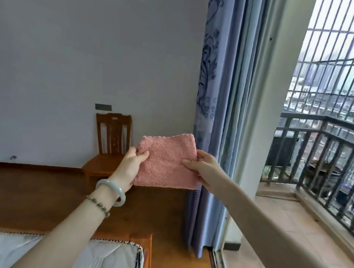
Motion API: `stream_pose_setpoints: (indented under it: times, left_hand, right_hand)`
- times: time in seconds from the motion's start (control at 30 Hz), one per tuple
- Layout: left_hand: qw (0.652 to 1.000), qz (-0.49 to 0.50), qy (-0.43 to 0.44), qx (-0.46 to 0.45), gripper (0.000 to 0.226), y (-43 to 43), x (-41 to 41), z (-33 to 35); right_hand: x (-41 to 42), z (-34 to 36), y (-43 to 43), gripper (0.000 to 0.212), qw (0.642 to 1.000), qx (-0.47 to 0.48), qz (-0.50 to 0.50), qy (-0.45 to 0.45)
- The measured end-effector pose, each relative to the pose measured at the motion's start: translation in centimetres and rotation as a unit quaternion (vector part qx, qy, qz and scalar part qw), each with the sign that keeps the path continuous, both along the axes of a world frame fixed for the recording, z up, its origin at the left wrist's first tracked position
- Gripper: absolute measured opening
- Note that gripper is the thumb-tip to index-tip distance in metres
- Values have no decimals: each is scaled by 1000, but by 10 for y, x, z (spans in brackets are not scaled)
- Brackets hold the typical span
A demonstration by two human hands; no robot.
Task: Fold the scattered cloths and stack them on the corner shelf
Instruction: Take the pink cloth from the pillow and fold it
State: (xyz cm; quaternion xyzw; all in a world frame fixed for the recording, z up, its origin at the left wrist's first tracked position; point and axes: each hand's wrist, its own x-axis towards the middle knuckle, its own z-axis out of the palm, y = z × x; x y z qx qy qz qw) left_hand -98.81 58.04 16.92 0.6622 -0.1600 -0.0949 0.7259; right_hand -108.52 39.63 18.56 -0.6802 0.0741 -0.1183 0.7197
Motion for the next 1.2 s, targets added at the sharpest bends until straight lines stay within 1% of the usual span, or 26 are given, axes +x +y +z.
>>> stream_pose_setpoints:
  times: [0.1, 0.27, 0.33, 0.43, 0.47, 0.53, 0.57, 0.67, 0.77, 0.83, 0.97, 1.07, 1.2]
  left_hand:
    - [1000, -4, -2, 14, 31, -25, 39, 5]
    - [998, -11, -34, 51, 13, -69, 101, 9]
    - [996, -10, -52, 77, 17, -88, 129, 7]
    - [993, -3, -68, 98, 41, -117, 171, 4]
    - [992, -1, -71, 102, 38, -128, 186, 3]
    - [993, 8, -69, 99, 12, -154, 218, 1]
    - [993, 13, -72, 95, 9, -170, 237, 1]
    - [994, 29, -66, 82, 10, -205, 277, 10]
    - [994, 57, -63, 67, 14, -231, 314, 18]
    - [994, 73, -63, 57, 19, -242, 337, 22]
    - [991, 106, -65, 43, 19, -252, 386, 21]
    - [990, 116, -64, 45, 13, -249, 427, 16]
    - [987, 141, -68, 45, 15, -245, 492, 14]
  right_hand:
    - [39, 3, -28, 34, 1000, 6, -3, -4]
    - [101, -4, -75, 37, 1000, 24, -6, -2]
    - [132, -8, -98, 40, 1000, 24, -7, -3]
    - [177, -12, -130, 40, 1000, 16, -4, -7]
    - [192, -12, -142, 37, 1000, 17, 1, -10]
    - [225, -12, -169, 32, 1000, 14, 12, -19]
    - [245, -11, -184, 34, 1000, 12, 18, -21]
    - [293, -4, -220, 37, 999, -2, 33, -19]
    - [341, 10, -250, 32, 998, -16, 58, -26]
    - [369, 16, -260, 32, 997, -13, 65, -35]
    - [425, 16, -270, 39, 996, -14, 77, -32]
    - [468, 16, -271, 37, 995, -23, 90, -34]
    - [545, 11, -263, 36, 995, -14, 98, -30]
